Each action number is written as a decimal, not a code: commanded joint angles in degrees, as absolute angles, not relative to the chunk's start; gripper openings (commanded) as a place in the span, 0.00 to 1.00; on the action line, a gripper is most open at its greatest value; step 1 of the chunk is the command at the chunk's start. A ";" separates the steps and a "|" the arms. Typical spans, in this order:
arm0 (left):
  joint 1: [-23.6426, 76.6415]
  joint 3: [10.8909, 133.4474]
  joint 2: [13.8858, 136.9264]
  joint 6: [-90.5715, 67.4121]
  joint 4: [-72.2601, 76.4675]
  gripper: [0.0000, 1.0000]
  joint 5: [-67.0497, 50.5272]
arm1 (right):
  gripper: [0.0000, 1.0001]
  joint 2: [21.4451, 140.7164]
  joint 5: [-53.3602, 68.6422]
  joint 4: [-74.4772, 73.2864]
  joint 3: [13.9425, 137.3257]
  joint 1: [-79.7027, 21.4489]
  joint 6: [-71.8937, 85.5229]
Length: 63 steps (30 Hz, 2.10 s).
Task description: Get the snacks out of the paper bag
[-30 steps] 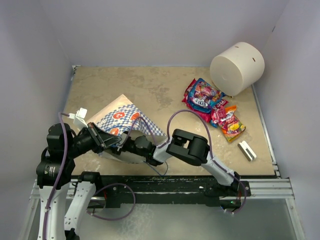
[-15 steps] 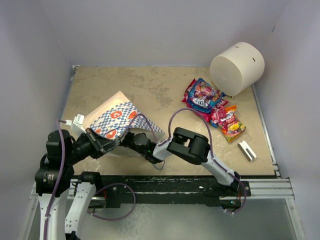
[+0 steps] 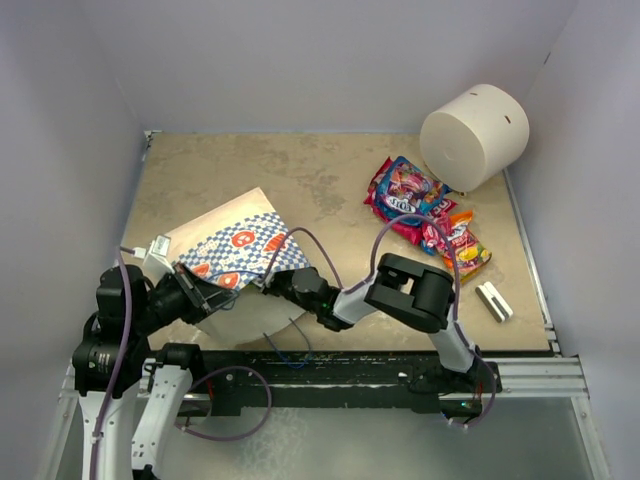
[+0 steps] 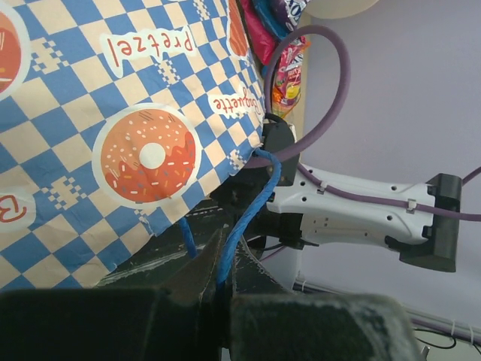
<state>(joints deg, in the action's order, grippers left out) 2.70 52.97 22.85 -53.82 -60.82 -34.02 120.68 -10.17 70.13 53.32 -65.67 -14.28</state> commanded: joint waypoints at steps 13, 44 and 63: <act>2.72 52.18 27.21 -55.55 -51.66 0.00 -35.59 | 0.00 106.06 1.06 74.70 36.35 -65.49 -11.79; 2.72 58.60 35.22 -52.43 -47.36 0.00 -41.51 | 0.56 111.12 -4.39 69.26 38.28 -67.37 -17.83; 2.74 64.78 41.99 -48.13 -46.27 0.00 -32.60 | 0.00 84.02 16.61 41.81 38.86 -67.32 -11.47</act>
